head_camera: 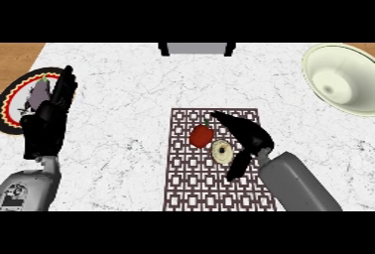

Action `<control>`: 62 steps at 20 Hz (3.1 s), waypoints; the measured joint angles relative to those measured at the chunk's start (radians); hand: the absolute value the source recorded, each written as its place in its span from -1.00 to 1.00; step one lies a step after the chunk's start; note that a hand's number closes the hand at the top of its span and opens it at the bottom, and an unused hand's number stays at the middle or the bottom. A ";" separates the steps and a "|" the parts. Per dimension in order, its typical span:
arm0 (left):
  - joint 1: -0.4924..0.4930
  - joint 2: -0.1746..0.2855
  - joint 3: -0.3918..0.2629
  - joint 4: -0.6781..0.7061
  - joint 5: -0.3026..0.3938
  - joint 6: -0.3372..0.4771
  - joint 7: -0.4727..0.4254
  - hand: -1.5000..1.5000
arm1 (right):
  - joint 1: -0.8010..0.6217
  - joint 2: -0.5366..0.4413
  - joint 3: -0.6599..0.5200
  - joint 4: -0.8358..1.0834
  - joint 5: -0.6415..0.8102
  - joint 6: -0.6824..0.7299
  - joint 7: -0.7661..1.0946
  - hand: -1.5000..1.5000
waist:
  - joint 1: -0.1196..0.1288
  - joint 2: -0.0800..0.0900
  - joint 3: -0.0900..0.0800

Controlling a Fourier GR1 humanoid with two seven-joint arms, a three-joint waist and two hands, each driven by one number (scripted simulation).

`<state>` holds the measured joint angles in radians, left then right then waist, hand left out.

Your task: Pick the cupcake from the placemat and place it in the bowl

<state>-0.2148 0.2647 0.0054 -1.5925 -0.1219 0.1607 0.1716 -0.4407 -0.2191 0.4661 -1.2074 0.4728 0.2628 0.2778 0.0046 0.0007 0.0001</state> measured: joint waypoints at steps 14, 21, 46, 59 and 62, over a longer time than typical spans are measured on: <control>0.014 -0.029 0.040 -0.019 -0.023 -0.046 -0.007 0.00 | -0.033 0.101 -0.044 0.192 0.220 -0.078 -0.208 1.00 | -0.003 -0.007 -0.005; 0.006 -0.054 0.045 -0.017 -0.054 -0.042 0.002 0.00 | -0.013 0.134 -0.087 0.174 0.269 -0.083 -0.260 1.00 | -0.004 -0.004 -0.002; 0.007 -0.052 0.076 -0.024 -0.051 -0.066 0.008 0.00 | -0.021 0.153 -0.040 -0.402 0.373 -0.466 0.461 1.00 | -0.014 -0.005 0.000; 0.006 -0.067 0.068 -0.029 -0.060 -0.075 0.004 0.00 | -0.062 -0.023 -0.455 -0.240 0.211 -0.574 0.200 1.00 | 0.002 0.002 0.000; 0.009 -0.062 0.076 -0.035 -0.054 -0.080 0.005 0.00 | -0.081 -0.084 -0.554 -0.160 0.137 -0.583 0.092 1.00 | 0.003 0.003 0.001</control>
<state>-0.2055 0.2029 0.0813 -1.6274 -0.1762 0.0802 0.1769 -0.5213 -0.3030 -0.0876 -1.3671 0.6098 -0.3198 0.3700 0.0075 0.0032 0.0007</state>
